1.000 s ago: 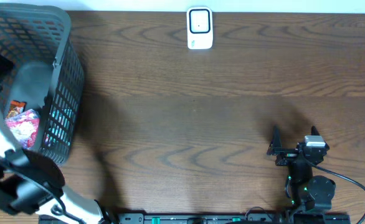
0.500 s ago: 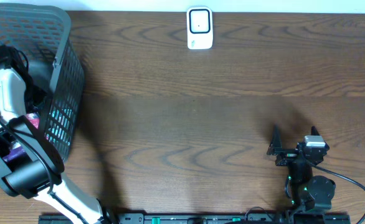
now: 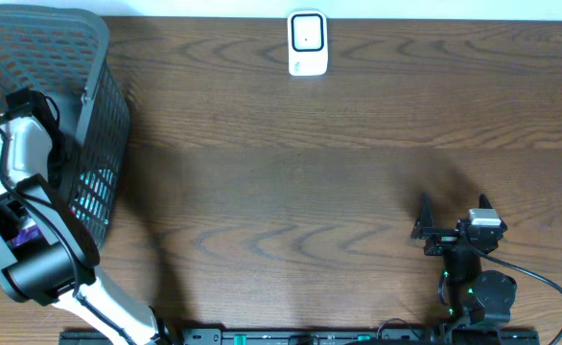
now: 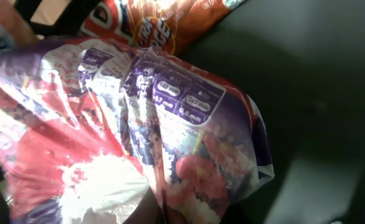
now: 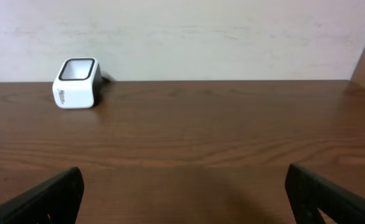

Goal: Scan the item barcode
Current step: 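Grasp the purple floral package and place it near the scanner, then reach the left gripper into the basket and grasp the mint-green wrapper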

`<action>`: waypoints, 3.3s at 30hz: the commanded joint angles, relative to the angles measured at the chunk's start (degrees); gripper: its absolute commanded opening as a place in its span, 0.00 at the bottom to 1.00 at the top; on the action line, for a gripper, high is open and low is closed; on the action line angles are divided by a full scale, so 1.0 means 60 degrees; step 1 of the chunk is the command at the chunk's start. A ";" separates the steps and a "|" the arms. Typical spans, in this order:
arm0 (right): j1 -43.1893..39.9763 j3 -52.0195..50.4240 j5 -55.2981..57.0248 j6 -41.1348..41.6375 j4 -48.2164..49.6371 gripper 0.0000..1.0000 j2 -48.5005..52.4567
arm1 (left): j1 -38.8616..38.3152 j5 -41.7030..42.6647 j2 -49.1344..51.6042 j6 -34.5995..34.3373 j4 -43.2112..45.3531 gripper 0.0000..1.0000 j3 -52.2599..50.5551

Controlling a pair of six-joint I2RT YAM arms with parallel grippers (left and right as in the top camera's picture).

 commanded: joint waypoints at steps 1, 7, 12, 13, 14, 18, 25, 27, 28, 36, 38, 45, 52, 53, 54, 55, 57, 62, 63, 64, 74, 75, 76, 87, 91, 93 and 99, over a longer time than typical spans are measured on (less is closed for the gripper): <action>-0.0051 -0.0011 -0.0015 -0.0095 -0.0040 0.99 -0.0047 | -0.0007 0.0583 -0.0940 -0.0051 -0.0146 0.07 0.1450; -0.0051 -0.0015 -0.0018 -0.0098 -0.0040 0.99 -0.0051 | -0.0007 0.3767 -0.3869 -0.0055 0.2029 0.07 0.3144; -0.0051 -0.0011 -0.0018 -0.0095 -0.0040 0.99 -0.0051 | -0.0310 0.6368 -0.5694 -0.0062 0.3468 0.07 0.3144; -0.0051 -0.0011 -0.0015 -0.0095 -0.0040 0.99 -0.0047 | -0.0474 0.6765 -0.5883 -0.0157 0.3621 0.07 0.3144; -0.0051 -0.0011 -0.0018 -0.0098 -0.0040 0.99 -0.0051 | -0.0725 0.7045 -0.6051 -0.0284 0.3814 0.07 0.3140; -0.0047 -0.0011 -0.0015 -0.0098 -0.0040 0.99 -0.0047 | -0.2973 0.7020 -0.6215 -0.0222 0.4452 0.07 0.3126; -0.0047 -0.0011 -0.0018 -0.0098 -0.0040 0.99 -0.0047 | -0.7359 0.5147 -0.3118 0.0295 0.4211 0.07 0.2914; -0.0051 -0.0011 -0.0018 -0.0098 -0.0040 0.99 -0.0047 | -0.7967 0.5147 -0.2076 0.0229 0.4171 0.08 0.2914; -0.0051 -0.0011 -0.0018 -0.0098 -0.0040 0.99 -0.0047 | -0.8174 0.5147 -0.1694 0.0226 0.4167 0.08 0.2914; -0.0051 -0.0011 -0.0018 -0.0098 -0.0040 0.99 -0.0051 | -0.9227 0.4397 0.0579 -0.0805 0.3996 0.48 0.2914; -0.0047 -0.0011 -0.0015 -0.0095 -0.0040 0.99 -0.0047 | -0.9235 0.4401 0.0550 -0.0805 0.4003 0.55 0.2932; -0.0047 -0.0011 -0.0018 -0.0095 -0.0040 0.99 -0.0047 | -0.8699 0.4269 -0.0841 -0.0517 0.4193 0.77 0.3129; -0.0051 -0.0011 -0.0015 -0.0095 -0.0040 0.99 -0.0047 | -0.5967 0.0769 -0.3971 0.0783 0.4342 0.78 0.3133; -0.0051 -0.0011 -0.0018 -0.0095 -0.0040 0.99 -0.0047 | -0.4870 0.0091 -0.4415 0.0772 0.4025 0.78 0.3133; -0.0051 -0.0011 -0.0015 -0.0098 -0.0040 0.99 -0.0051 | -0.4415 0.0033 -0.4535 0.0765 0.3836 0.79 0.3129; -0.0051 -0.0011 -0.0018 -0.0095 -0.0040 0.99 -0.0047 | -0.3759 0.0040 -0.4637 0.0718 0.3472 0.78 0.3129; -0.0047 -0.0011 -0.0015 -0.0098 -0.0040 0.99 -0.0051 | -0.2167 0.0040 -0.4630 0.0357 0.1960 0.78 0.3118; -0.0051 -0.0015 -0.0018 -0.0095 -0.0040 0.99 -0.0047 | -0.0193 0.0630 -0.3956 0.0222 -0.0809 0.78 0.2623; -0.0051 -0.0011 -0.0018 -0.0098 -0.0040 0.99 -0.0051 | 0.0036 0.1144 -0.3832 0.0222 -0.0852 0.78 0.2514; -0.0051 -0.0015 -0.0015 -0.0098 -0.0040 0.99 -0.0047 | 0.0262 0.1781 -0.3701 0.0222 -0.0922 0.79 0.2448; -0.0051 -0.0011 -0.0018 -0.0095 -0.0040 0.99 -0.0051 | 0.1151 0.6087 -0.1195 0.2605 -0.2444 0.79 0.2401; -0.0051 -0.0011 -0.0015 -0.0095 -0.0040 0.99 -0.0047 | 0.1129 0.6091 -0.1035 0.2597 -0.2470 0.79 0.2401; -0.0051 -0.0011 -0.0015 -0.0095 -0.0040 0.99 -0.0051 | 0.1093 0.6091 -0.0769 0.2601 -0.2521 0.79 0.2401; -0.0051 -0.0011 -0.0018 -0.0095 -0.0040 0.99 -0.0051 | 0.1035 0.6244 0.1362 0.2779 -0.2761 0.68 0.1719; -0.0051 -0.0011 -0.0015 -0.0095 -0.0040 0.99 -0.0051 | 0.1031 0.6834 0.1501 0.3129 -0.2703 0.32 0.1421; -0.0051 -0.0011 -0.0015 -0.0095 -0.0040 0.99 -0.0047 | 0.1031 0.6830 0.1501 0.3107 -0.2677 0.08 0.1362; -0.0051 -0.0011 -0.0018 -0.0098 -0.0040 0.99 -0.0047 | 0.1122 0.6830 0.1260 0.2652 -0.3534 0.07 0.3402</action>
